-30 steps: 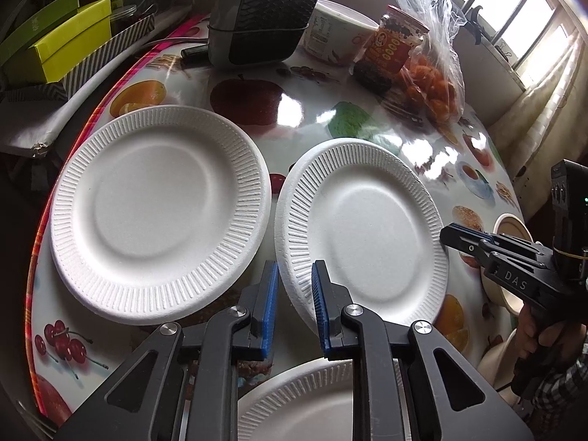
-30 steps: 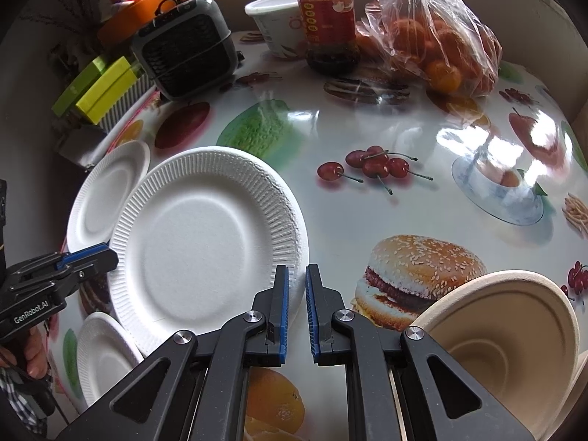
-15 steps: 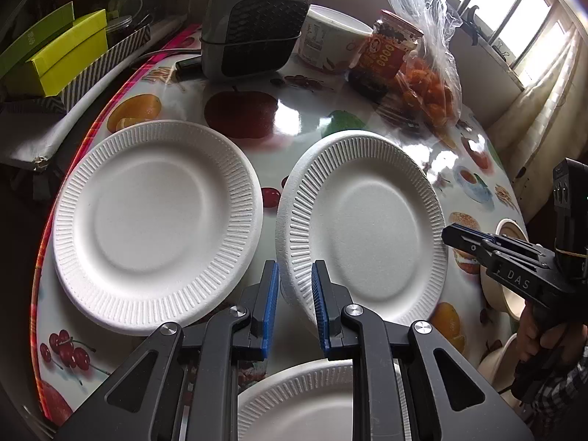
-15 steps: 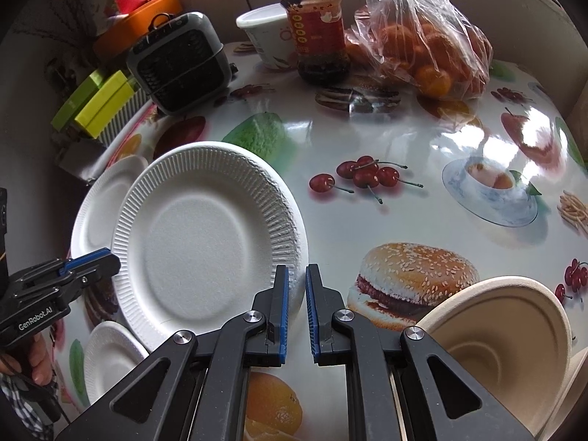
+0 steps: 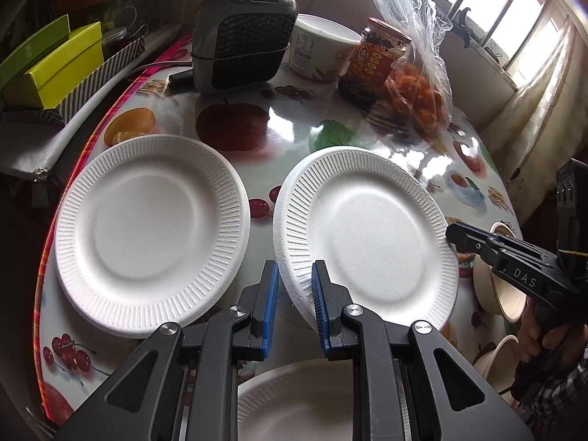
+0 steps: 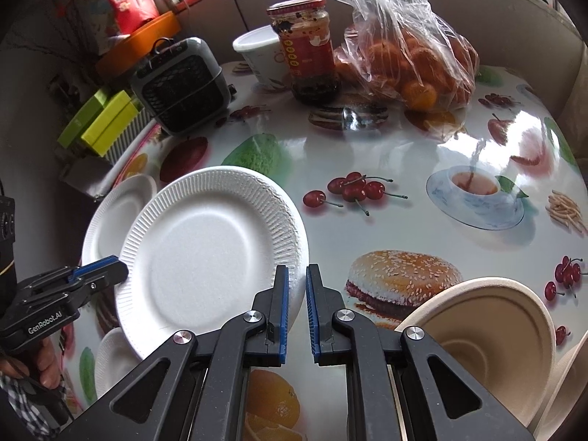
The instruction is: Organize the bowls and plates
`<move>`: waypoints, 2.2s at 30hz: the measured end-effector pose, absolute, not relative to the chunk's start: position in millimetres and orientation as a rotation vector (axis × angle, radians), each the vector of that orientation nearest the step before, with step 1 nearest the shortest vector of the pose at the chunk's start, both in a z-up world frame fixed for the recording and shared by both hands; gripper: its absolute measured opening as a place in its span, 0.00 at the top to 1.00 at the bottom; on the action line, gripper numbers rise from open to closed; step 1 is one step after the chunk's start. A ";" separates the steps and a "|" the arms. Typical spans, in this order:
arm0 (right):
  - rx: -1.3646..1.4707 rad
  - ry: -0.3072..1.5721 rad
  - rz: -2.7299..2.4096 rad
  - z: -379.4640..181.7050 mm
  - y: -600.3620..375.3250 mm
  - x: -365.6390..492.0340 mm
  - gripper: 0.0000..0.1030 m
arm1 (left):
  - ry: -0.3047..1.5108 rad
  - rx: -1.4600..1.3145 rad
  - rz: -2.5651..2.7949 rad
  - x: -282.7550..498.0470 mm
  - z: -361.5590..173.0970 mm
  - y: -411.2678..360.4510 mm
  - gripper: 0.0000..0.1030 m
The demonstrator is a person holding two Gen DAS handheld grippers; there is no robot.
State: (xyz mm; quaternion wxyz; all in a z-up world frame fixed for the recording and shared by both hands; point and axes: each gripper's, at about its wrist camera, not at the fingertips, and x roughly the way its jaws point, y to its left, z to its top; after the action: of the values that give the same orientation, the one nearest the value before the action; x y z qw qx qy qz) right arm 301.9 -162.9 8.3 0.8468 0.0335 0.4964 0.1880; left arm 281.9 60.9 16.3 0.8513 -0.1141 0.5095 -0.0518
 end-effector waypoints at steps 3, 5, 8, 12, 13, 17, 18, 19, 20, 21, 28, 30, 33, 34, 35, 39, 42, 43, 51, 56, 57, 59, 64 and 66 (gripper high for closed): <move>0.073 1.040 0.402 11.4 -162.4 297.0 0.90 | 1.068 -0.239 -0.107 277.4 18.0 62.3 0.81; 0.076 1.036 0.408 13.2 -161.7 292.7 0.90 | 1.065 -0.239 -0.104 273.5 19.5 64.0 0.81; 0.073 1.031 0.414 15.1 -159.9 285.6 0.90 | 1.058 -0.238 -0.099 267.5 22.4 65.3 0.81; 0.073 1.024 0.420 18.0 -158.2 276.0 0.90 | 1.044 -0.237 -0.096 258.0 28.0 66.8 0.81; 0.074 1.022 0.422 18.8 -157.9 273.3 0.90 | 1.040 -0.238 -0.097 255.2 29.3 67.5 0.81; 0.074 1.012 0.430 22.9 -156.5 262.0 0.90 | 1.031 -0.238 -0.094 244.6 32.7 69.5 0.81; 0.074 1.009 0.432 23.9 -156.3 258.8 0.90 | 1.029 -0.239 -0.093 241.9 32.8 69.7 0.81; 0.074 1.006 0.434 25.1 -156.1 255.5 0.90 | 1.028 -0.241 -0.093 239.2 33.3 70.5 0.81; 0.075 1.004 0.437 25.9 -155.7 252.5 0.90 | 1.026 -0.243 -0.092 236.2 33.6 71.1 0.81; 0.075 1.002 0.439 26.8 -155.4 249.4 0.90 | 1.024 -0.245 -0.091 233.1 34.1 71.6 0.81; 0.075 0.995 0.454 28.1 -151.8 226.5 0.90 | 1.010 -0.244 -0.084 210.4 35.4 73.7 0.81; 0.077 0.998 0.458 26.3 -150.6 221.2 0.90 | 1.009 -0.242 -0.082 205.1 34.4 74.7 0.81; 0.082 1.001 0.462 22.8 -149.6 213.7 0.90 | 1.013 -0.242 -0.077 197.4 32.3 76.0 0.81; 0.083 1.002 0.464 22.0 -149.0 211.0 0.90 | 1.013 -0.243 -0.075 194.5 31.8 76.6 0.81; 0.082 1.002 0.466 21.4 -148.7 208.4 0.90 | 1.013 -0.243 -0.074 191.9 31.4 76.9 0.81; 0.083 1.000 0.474 20.7 -147.9 199.4 0.90 | 1.007 -0.243 -0.068 181.9 31.1 76.6 0.81; 0.083 0.998 0.477 20.3 -147.9 193.5 0.90 | 1.008 -0.241 -0.067 175.5 29.9 75.8 0.81; 0.083 0.998 0.479 20.0 -147.8 191.5 0.90 | 1.009 -0.240 -0.066 173.3 29.3 75.3 0.81; 0.080 0.996 0.496 20.2 -146.2 177.8 0.90 | 1.012 -0.244 -0.055 160.2 27.2 76.5 0.81; 0.076 0.996 0.508 19.0 -142.5 169.6 0.90 | 1.013 -0.249 -0.048 151.3 25.5 79.5 0.81; 0.076 0.996 0.511 18.7 -141.7 168.3 0.89 | 1.014 -0.250 -0.046 149.6 24.9 80.2 0.81; 0.072 0.997 0.516 17.4 -140.2 166.3 0.88 | 1.015 -0.249 -0.044 145.6 24.0 80.9 0.81; 0.069 1.001 0.529 13.4 -136.3 159.5 0.88 | 1.013 -0.257 -0.034 137.3 21.9 84.9 0.81; 0.067 1.003 0.532 11.0 -134.3 156.3 0.88 | 1.013 -0.260 -0.031 133.8 20.5 86.5 0.81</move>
State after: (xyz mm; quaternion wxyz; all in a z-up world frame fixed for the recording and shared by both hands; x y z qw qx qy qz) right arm 156.3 -134.3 11.0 0.8426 0.0316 0.4750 0.2518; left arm 133.8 86.5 20.5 0.8664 -0.1240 0.4835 -0.0147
